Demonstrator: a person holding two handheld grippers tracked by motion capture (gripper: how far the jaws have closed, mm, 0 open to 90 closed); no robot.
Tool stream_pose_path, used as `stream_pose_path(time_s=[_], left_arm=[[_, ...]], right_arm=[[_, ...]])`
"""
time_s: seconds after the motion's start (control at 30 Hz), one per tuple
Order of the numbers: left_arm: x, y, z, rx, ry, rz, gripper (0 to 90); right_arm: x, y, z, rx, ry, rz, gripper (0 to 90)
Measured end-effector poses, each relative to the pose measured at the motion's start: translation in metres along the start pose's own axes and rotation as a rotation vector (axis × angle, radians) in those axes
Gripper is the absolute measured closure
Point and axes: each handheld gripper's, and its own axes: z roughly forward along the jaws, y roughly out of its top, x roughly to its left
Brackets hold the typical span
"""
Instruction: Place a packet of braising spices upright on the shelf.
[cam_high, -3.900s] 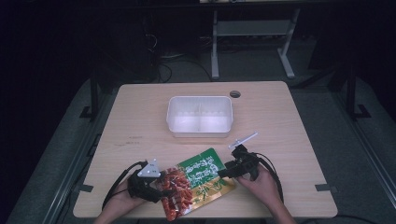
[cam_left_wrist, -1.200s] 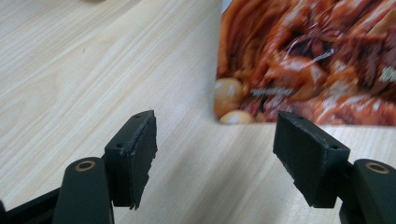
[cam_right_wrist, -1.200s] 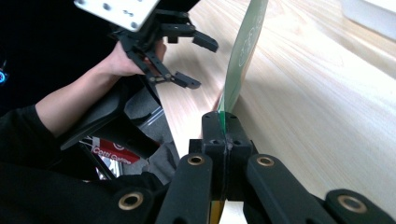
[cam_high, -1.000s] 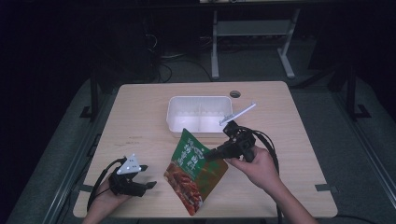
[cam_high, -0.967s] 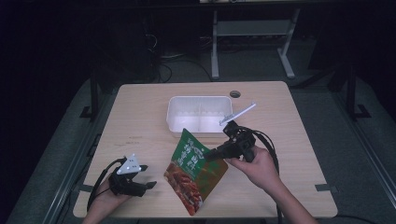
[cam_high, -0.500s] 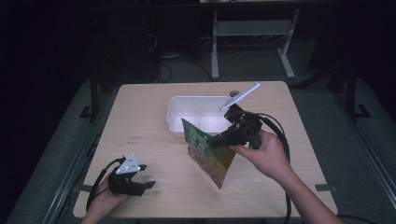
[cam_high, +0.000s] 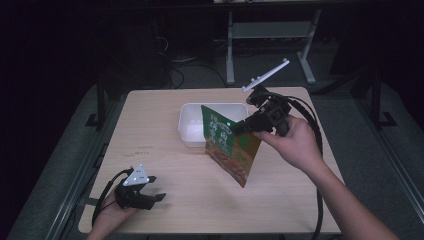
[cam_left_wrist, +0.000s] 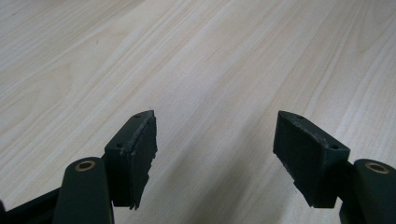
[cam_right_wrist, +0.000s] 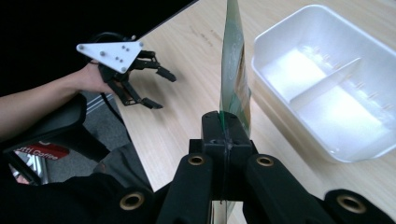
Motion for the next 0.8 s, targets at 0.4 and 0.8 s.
stream_pose_path(time_s=[0.4, 0.8], left_arm=[[0.002, -0.001, -0.001, 0.0, 0.002, -0.005, 29.7], [0.003, -0.002, -0.001, -0.001, 0.005, -0.008, 29.3]], right_arm=[[-0.015, 0.028, -0.018, -0.011, -0.073, 0.023, 89.9], [-0.035, 0.057, -0.025, -0.018, -0.17, 0.058, 89.9]])
